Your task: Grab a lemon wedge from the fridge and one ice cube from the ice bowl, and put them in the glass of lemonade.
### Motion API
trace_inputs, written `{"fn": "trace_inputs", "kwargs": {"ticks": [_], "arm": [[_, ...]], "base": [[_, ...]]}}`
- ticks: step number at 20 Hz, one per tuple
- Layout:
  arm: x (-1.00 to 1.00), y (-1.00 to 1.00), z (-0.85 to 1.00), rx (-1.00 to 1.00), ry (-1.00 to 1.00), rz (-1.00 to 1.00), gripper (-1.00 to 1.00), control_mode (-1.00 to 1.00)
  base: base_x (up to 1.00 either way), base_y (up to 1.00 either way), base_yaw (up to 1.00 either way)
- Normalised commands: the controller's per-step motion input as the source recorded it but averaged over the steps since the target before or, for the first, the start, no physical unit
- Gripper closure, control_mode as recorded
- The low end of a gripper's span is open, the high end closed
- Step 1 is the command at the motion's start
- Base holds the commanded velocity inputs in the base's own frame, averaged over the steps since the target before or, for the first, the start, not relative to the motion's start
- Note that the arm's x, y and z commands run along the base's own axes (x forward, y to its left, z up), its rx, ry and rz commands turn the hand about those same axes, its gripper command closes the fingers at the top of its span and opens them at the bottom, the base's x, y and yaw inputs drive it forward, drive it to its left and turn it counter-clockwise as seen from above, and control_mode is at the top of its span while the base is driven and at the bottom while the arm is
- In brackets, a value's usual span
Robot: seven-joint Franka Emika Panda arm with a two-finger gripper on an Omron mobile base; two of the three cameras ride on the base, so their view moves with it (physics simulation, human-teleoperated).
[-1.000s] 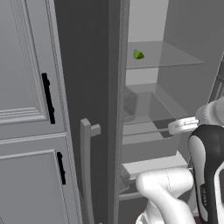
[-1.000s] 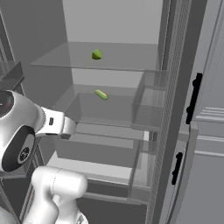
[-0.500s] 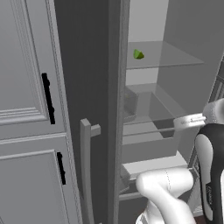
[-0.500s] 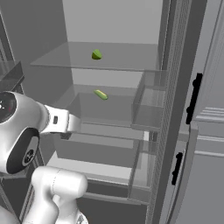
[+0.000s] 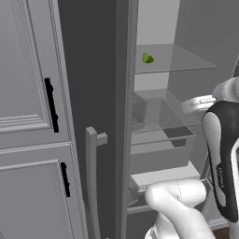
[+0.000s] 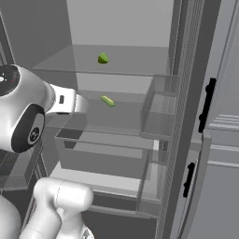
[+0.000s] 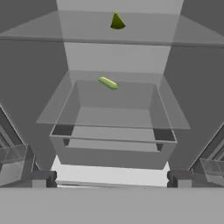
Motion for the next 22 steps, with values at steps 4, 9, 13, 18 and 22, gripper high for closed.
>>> {"fn": "trace_inputs", "kwargs": {"ticks": [4, 9, 13, 18, 22], "arm": [[0.16, 0.00, 0.51, 0.00, -0.01, 0.00, -1.00, -1.00], [0.46, 0.00, 0.05, 0.00, -0.05, 0.03, -1.00, -1.00], [0.50, 0.00, 0.03, 0.00, -0.14, 0.07, -1.00, -1.00], [0.34, 0.02, 0.21, 0.00, -0.13, 0.03, -1.00, -1.00], [0.52, 0.01, 0.20, 0.00, 0.09, 0.00, -1.00, -1.00]], "base": [[0.00, 0.00, 0.00], [0.00, 0.00, 0.00], [0.00, 0.00, 0.00], [0.00, 0.00, 0.00], [0.00, 0.00, 0.00]]}}
